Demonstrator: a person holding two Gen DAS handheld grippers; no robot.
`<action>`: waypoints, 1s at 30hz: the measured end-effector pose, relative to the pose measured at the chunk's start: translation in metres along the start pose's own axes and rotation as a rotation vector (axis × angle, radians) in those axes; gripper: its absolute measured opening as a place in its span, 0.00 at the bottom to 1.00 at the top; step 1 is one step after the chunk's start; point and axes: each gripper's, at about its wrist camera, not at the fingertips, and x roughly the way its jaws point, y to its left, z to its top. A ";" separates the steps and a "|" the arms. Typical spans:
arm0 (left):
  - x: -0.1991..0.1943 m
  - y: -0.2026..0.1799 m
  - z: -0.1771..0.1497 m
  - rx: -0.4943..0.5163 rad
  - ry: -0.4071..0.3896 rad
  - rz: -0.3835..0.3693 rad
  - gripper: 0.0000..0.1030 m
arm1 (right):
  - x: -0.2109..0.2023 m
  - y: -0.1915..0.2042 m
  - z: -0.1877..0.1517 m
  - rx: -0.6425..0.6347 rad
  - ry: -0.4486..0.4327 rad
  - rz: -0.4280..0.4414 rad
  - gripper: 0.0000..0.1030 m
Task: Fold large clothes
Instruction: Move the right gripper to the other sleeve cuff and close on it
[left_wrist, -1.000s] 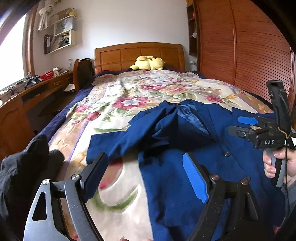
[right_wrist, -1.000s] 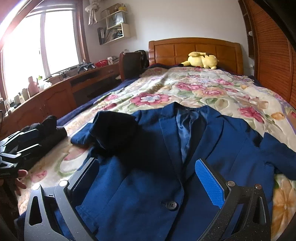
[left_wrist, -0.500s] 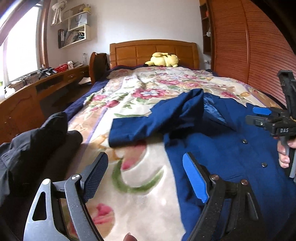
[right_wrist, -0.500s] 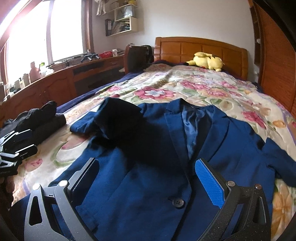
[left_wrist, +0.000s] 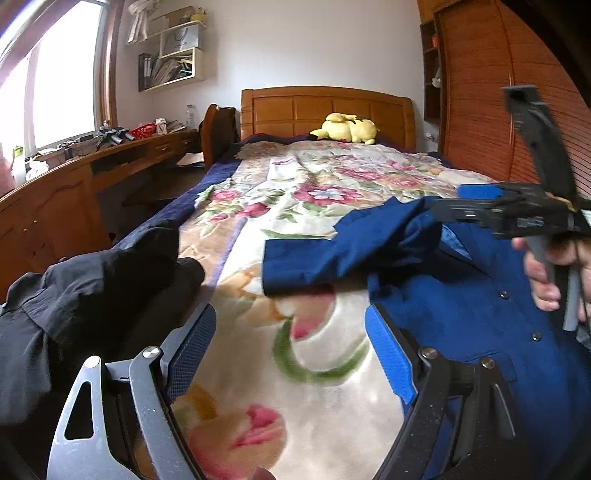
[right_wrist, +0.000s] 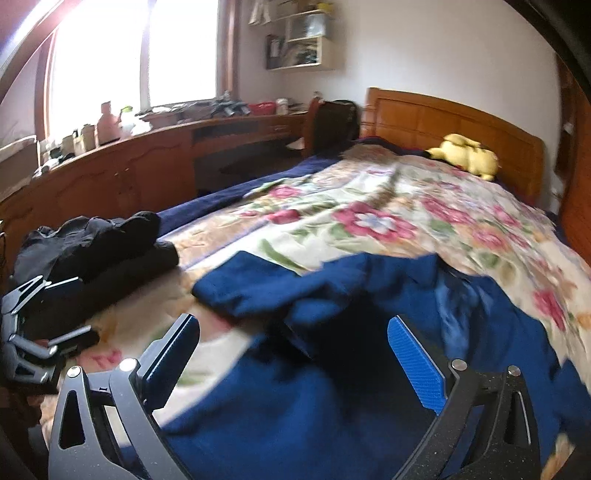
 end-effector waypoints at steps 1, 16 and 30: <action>0.000 0.002 0.000 -0.003 0.000 0.004 0.81 | 0.009 0.004 0.004 -0.006 0.010 0.012 0.96; 0.001 0.030 -0.001 -0.048 -0.008 0.008 0.81 | 0.147 0.027 -0.005 -0.055 0.263 0.045 0.88; 0.012 0.032 -0.006 -0.061 0.015 -0.002 0.81 | 0.194 0.044 -0.002 -0.186 0.338 -0.061 0.11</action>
